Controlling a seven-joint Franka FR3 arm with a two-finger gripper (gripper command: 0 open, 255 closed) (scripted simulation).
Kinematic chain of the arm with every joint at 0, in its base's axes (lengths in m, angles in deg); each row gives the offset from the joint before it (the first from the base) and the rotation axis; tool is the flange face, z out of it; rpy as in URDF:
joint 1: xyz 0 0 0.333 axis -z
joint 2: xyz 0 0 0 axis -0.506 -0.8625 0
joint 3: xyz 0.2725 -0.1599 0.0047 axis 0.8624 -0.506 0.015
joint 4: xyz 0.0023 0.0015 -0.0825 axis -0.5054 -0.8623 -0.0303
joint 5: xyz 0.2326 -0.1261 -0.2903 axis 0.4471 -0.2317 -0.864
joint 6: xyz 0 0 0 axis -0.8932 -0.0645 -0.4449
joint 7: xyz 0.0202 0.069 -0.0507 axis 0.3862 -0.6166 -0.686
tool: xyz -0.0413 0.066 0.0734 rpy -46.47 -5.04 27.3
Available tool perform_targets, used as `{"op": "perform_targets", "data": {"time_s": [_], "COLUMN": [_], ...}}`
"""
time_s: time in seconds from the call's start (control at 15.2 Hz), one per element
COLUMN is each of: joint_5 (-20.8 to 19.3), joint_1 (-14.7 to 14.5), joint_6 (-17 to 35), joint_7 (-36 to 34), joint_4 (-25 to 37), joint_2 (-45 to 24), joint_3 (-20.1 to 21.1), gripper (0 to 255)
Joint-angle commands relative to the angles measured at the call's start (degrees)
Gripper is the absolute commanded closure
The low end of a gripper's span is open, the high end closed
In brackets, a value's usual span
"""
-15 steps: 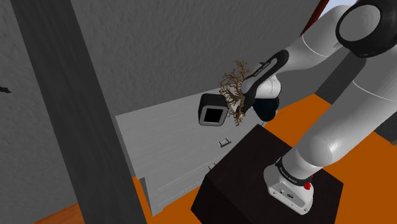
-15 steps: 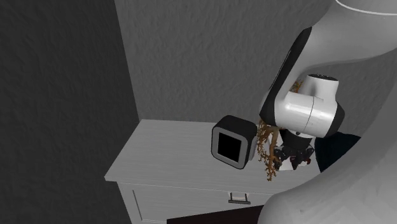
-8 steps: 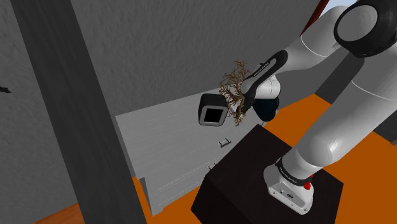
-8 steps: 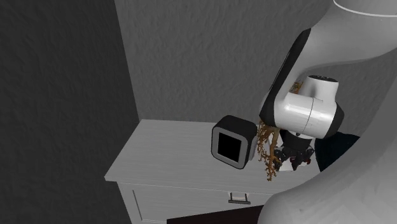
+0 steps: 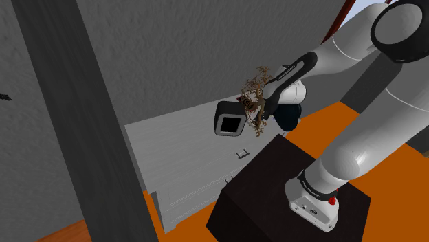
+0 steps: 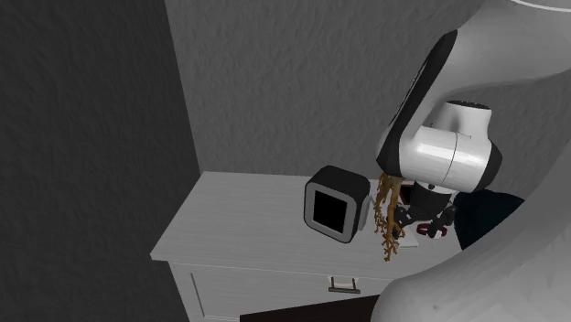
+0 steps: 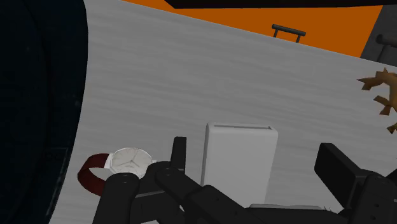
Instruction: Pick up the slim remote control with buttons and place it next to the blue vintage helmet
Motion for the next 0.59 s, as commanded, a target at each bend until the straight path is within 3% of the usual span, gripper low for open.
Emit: {"op": "perform_targets", "data": {"time_s": [0.0,0.07,0.53], "joint_5": [-3.7,-4.97,-4.95], "joint_1": [-0.05,0.22,0.38], "joint_6": [-4.17,-6.06,-6.06], "joint_7": [-2.64,-3.54,-3.53], "joint_4": [-0.01,0.06,0.07], "joint_2": [4.39,6.28,6.28], "joint_3": [-0.9,-0.94,-0.77], "gripper": [0,0,0]}}
